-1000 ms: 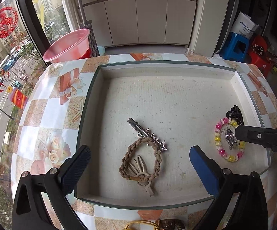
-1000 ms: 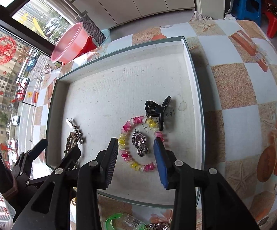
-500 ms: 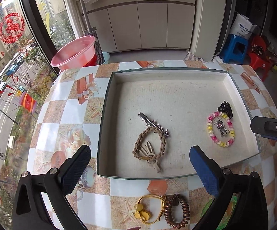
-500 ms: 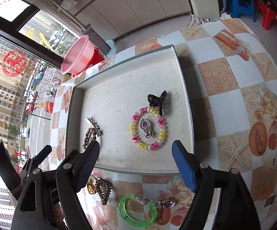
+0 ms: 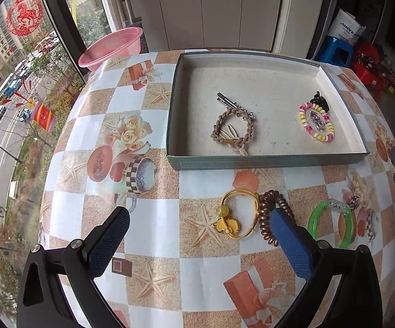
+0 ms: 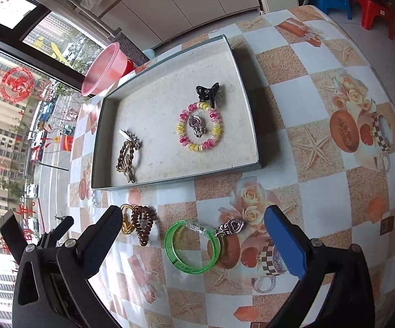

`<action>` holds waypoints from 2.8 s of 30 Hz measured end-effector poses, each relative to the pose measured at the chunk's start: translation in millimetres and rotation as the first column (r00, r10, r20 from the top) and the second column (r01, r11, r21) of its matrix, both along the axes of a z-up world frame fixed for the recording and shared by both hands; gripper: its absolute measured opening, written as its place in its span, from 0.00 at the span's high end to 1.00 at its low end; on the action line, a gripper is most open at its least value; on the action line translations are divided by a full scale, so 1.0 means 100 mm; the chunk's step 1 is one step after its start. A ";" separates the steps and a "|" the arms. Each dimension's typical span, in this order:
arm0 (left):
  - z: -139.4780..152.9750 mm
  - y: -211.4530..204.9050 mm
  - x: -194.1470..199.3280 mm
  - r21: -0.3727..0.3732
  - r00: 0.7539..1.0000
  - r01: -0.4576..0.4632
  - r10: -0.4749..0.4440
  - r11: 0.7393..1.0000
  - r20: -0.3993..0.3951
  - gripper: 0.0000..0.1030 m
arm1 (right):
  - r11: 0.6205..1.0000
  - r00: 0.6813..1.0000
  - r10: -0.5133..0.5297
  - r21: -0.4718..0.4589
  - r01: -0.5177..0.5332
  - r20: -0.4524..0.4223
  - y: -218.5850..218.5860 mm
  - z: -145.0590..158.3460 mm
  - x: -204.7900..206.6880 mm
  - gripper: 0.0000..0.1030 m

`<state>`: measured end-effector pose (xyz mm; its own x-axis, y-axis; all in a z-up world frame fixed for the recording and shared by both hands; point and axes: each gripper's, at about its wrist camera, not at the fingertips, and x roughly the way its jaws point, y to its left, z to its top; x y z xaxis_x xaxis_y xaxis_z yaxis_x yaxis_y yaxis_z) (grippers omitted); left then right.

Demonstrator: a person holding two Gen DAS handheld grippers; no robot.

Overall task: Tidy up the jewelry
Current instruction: 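Move both tools back toward the green bangle and yellow flower hair tie, then grasp the green bangle with the right tool while the left tool grasps the yellow hair tie, then carry the green bangle and yellow hair tie into the tray and release both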

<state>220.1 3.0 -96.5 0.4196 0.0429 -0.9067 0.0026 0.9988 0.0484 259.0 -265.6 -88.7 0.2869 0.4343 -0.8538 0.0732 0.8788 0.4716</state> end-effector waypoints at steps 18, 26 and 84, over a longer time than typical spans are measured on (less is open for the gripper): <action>-0.36 0.32 -0.12 -0.113 0.978 -0.167 0.150 0.979 -0.144 0.00 | 0.993 0.981 -0.048 -0.113 0.027 -0.185 0.02 -0.48 -0.64 0.00; -0.41 0.29 0.03 -0.128 0.976 -0.171 0.151 0.977 -0.154 0.00 | 0.986 0.984 -0.057 -0.163 0.030 -0.167 0.10 -0.53 -0.63 0.00; -0.09 0.02 -0.21 -0.188 0.998 0.045 -0.054 0.981 -0.038 0.66 | 0.968 0.999 0.001 -0.249 -0.014 -0.050 0.45 -0.46 -0.75 0.93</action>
